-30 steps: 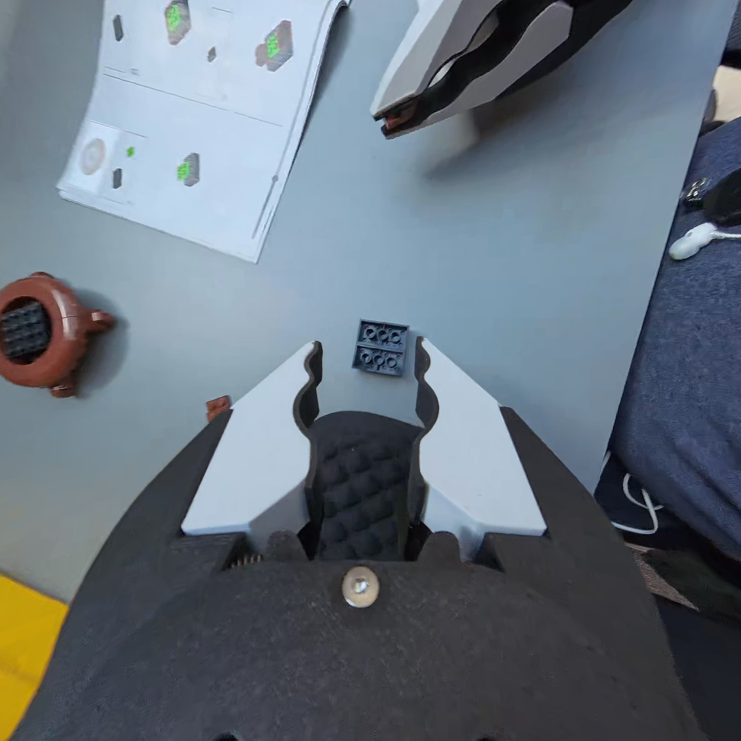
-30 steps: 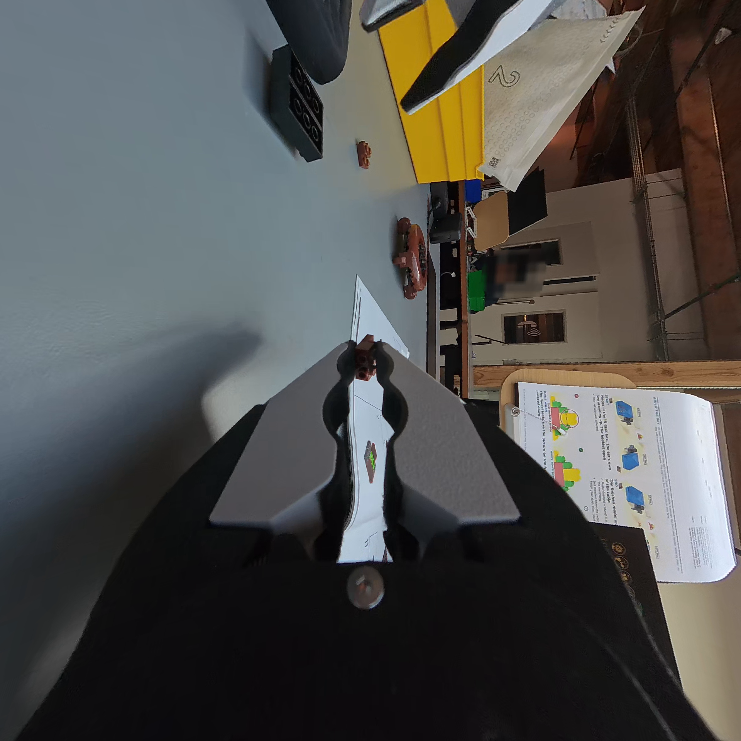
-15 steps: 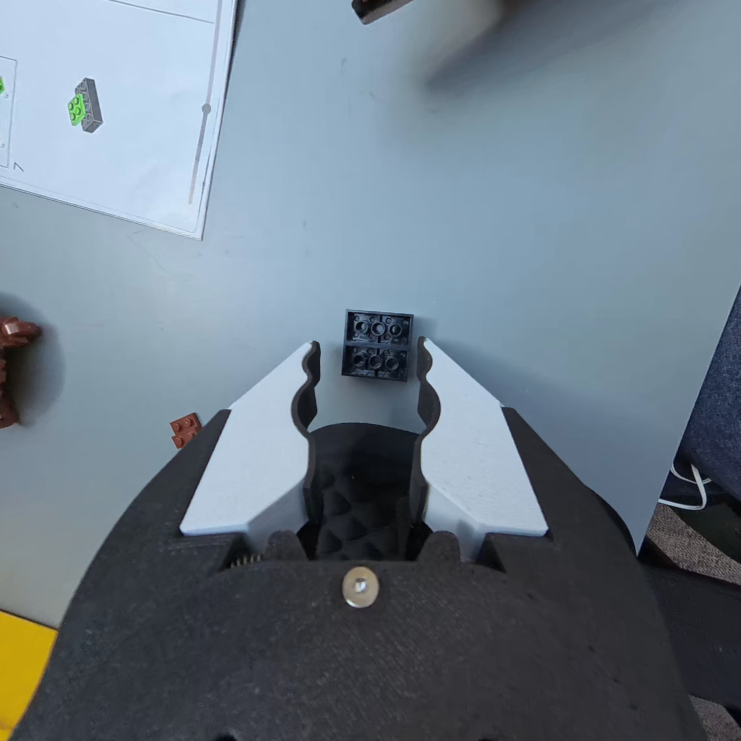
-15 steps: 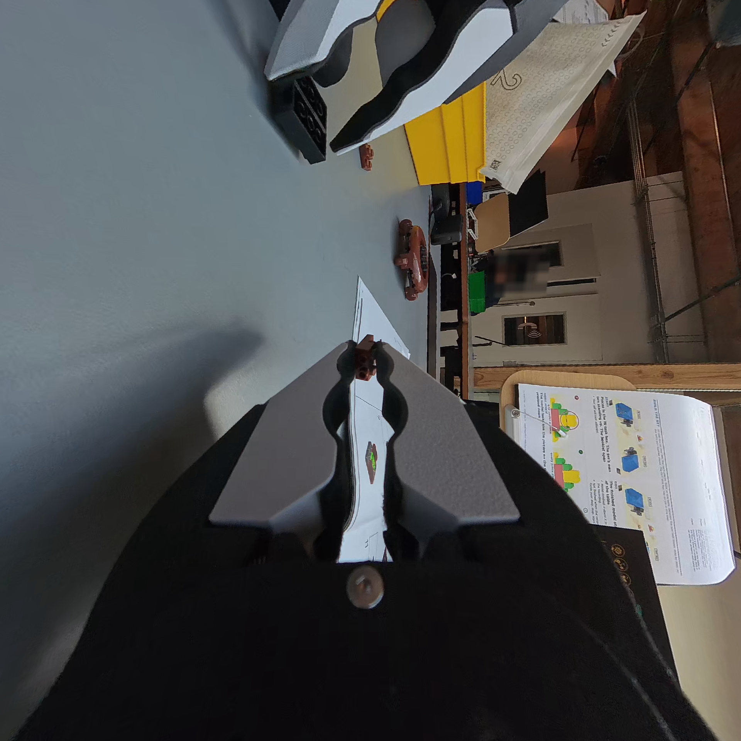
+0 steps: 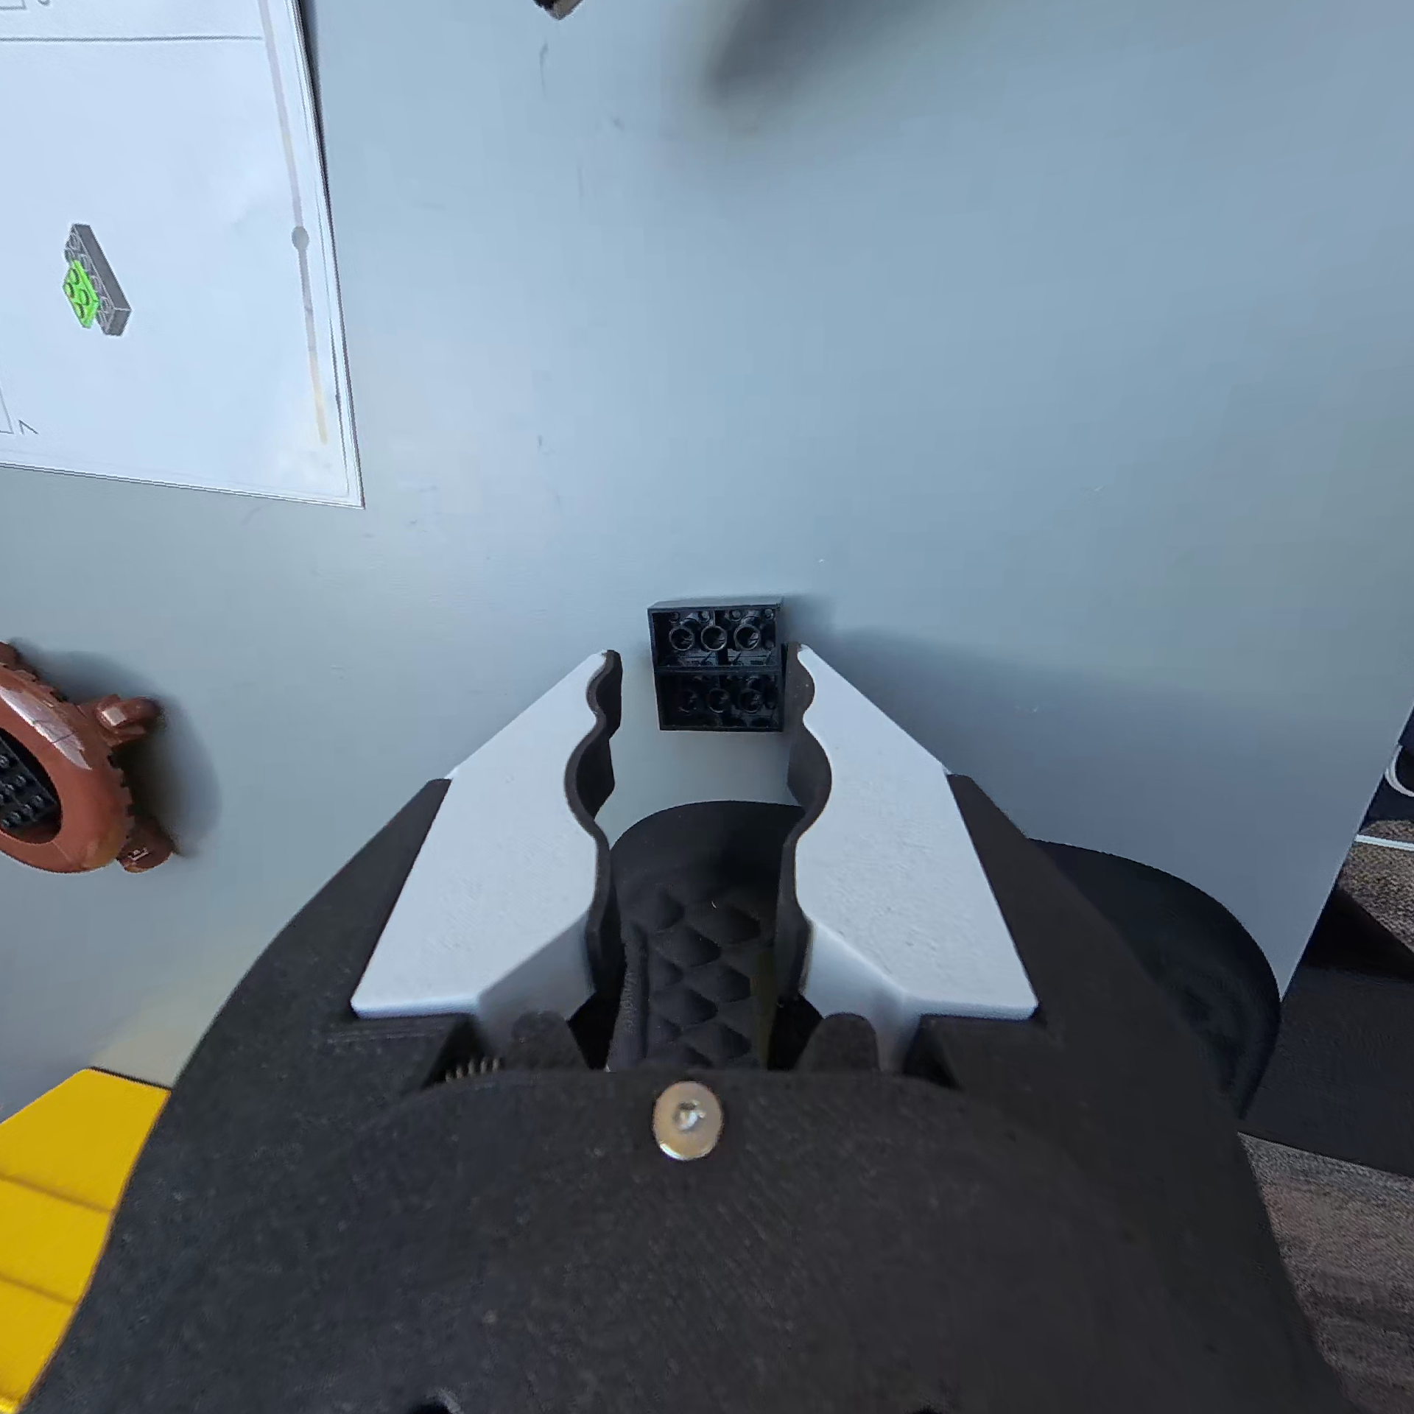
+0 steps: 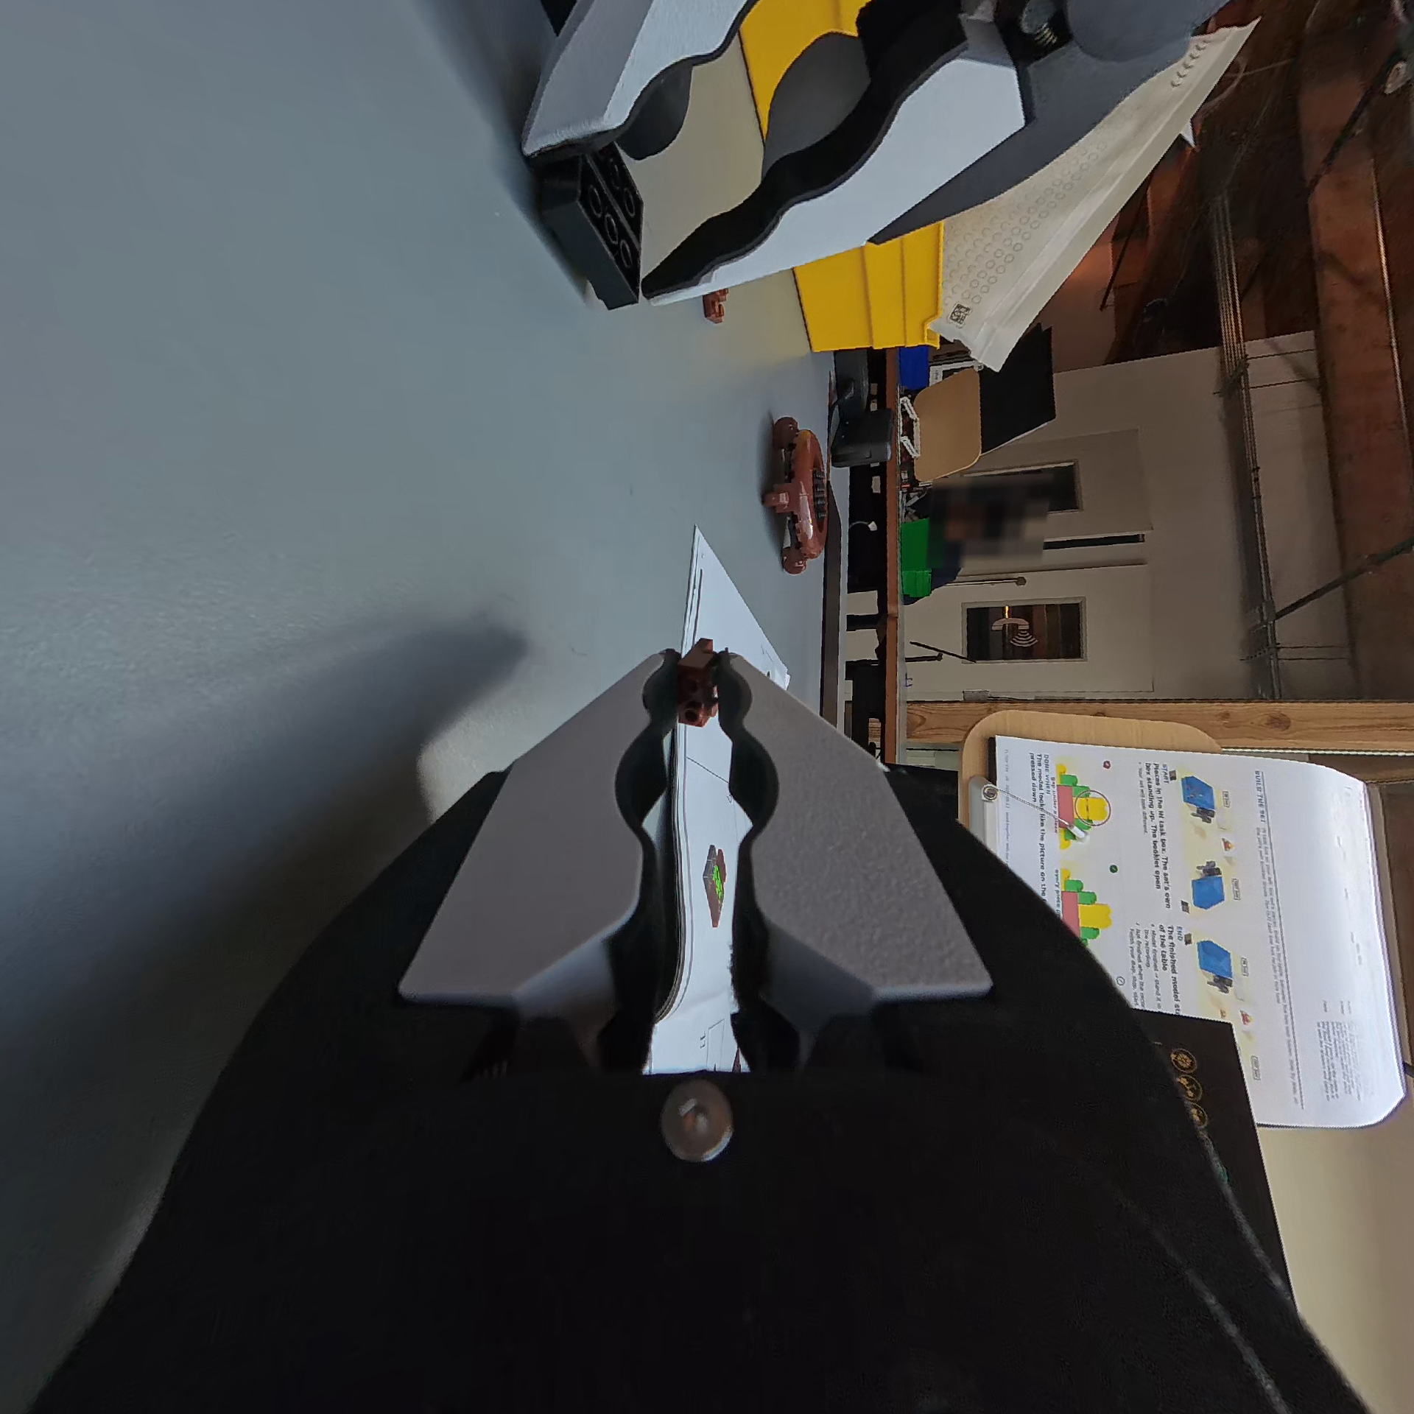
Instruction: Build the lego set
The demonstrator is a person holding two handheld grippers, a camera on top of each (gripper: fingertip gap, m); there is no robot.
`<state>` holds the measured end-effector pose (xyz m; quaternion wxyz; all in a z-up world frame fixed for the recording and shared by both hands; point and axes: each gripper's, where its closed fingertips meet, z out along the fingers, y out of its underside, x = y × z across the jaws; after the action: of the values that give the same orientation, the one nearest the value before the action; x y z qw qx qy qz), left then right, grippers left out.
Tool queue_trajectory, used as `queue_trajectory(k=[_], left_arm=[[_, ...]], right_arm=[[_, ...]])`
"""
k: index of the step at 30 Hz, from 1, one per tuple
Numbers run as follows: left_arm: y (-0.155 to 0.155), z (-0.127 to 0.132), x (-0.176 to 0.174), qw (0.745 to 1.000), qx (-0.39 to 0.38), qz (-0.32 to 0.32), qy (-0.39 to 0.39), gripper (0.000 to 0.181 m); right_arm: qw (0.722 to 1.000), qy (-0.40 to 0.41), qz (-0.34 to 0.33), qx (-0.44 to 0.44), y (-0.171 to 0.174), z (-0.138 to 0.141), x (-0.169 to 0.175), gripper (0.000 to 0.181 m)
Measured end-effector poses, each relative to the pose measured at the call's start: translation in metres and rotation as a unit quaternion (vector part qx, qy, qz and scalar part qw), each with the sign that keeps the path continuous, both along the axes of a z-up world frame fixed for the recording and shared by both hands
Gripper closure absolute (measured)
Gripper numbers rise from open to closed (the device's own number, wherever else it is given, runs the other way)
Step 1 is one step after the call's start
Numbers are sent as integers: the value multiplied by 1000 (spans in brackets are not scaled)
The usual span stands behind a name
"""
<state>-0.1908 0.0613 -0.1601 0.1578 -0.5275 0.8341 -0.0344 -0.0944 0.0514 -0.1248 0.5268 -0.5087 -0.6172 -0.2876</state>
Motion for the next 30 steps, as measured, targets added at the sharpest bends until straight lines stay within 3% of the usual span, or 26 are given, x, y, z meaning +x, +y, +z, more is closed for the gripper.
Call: queue_trajectory(k=[30], left_arm=[[-6, -2, -1, 999, 12, -21, 29, 149]], right_arm=[[1000, 1, 1, 5, -4, 1, 3, 173]])
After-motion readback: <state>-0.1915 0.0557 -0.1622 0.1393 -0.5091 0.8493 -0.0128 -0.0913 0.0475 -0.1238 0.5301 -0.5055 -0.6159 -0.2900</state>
